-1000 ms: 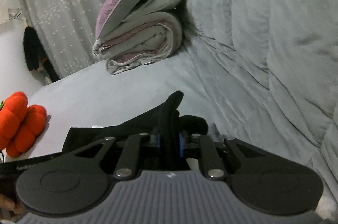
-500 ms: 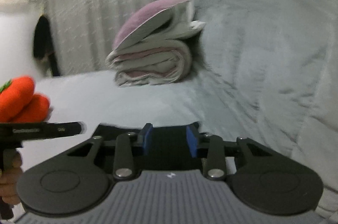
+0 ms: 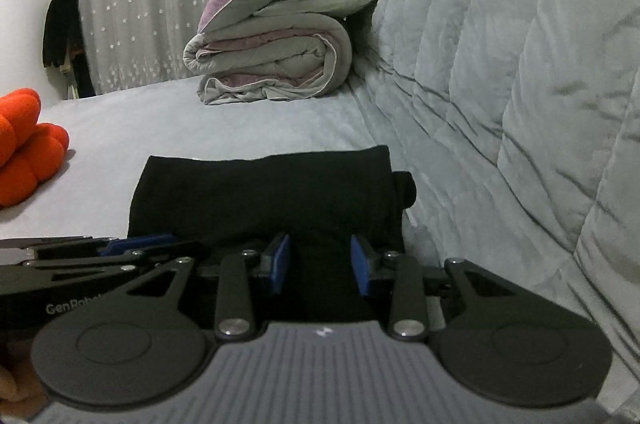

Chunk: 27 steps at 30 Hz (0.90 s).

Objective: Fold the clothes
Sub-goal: 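Lower the black bundle onto the folded clothes stack and open both grippers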

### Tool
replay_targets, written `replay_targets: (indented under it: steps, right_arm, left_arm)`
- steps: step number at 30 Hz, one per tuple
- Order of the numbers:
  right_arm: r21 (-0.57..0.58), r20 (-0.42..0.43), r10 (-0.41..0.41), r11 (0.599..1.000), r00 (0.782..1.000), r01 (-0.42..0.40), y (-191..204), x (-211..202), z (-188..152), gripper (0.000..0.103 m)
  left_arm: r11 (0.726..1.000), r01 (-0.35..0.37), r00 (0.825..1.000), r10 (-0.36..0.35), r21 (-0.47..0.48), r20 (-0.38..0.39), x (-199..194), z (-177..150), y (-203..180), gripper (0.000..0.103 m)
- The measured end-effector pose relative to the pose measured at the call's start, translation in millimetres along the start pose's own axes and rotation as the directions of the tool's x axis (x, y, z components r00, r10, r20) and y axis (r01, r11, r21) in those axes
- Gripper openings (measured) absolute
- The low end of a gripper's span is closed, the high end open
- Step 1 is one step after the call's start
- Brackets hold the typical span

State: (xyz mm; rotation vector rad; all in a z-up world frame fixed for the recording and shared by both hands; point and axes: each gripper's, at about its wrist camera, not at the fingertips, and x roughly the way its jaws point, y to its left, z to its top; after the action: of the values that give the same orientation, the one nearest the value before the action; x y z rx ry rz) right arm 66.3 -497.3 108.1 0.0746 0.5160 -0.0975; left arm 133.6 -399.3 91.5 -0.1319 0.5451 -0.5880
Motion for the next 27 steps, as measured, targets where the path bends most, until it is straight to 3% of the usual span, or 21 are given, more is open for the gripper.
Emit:
replay_targets:
  steps: [6, 12, 14, 15, 16, 20, 27]
  right_arm:
    - [0.015, 0.001, -0.005, 1.000, 1.000, 0.005, 0, 1, -8, 0.034]
    - [0.007, 0.012, -0.056, 0.998, 0.998, 0.056, 12, -1, -2, 0.038]
    - [0.034, 0.033, -0.074, 0.997, 0.997, 0.073, 17, -15, 2, 0.047]
    - [0.068, 0.067, -0.076, 0.995, 0.995, 0.072, 19, -28, 3, 0.049]
    - [0.102, 0.099, -0.078, 0.992, 0.992, 0.068, 21, -40, 3, 0.051]
    - [0.224, 0.108, -0.107, 0.971, 0.988, 0.080, 34, -77, -3, 0.051]
    - [0.354, 0.047, -0.179, 0.923, 0.983, 0.151, 64, -111, -26, 0.058]
  left_arm:
    - [1.000, -0.012, 1.000, 0.012, 0.013, 0.003, 1, -4, -5, 0.024]
    - [0.998, 0.002, 1.000, -0.003, -0.056, -0.007, -6, 7, -3, 0.027]
    - [0.998, 0.001, 1.000, 0.000, -0.062, 0.010, -21, 10, -3, 0.037]
    - [0.998, -0.026, 0.999, 0.027, -0.049, 0.018, -28, 9, -4, 0.047]
    - [0.998, -0.061, 0.998, 0.061, -0.032, 0.025, -35, 9, -5, 0.050]
    - [0.983, -0.184, 0.983, 0.183, 0.028, 0.012, -59, 2, -9, 0.055]
    - [0.976, -0.218, 0.976, 0.218, -0.005, -0.022, -97, -6, -3, 0.071]
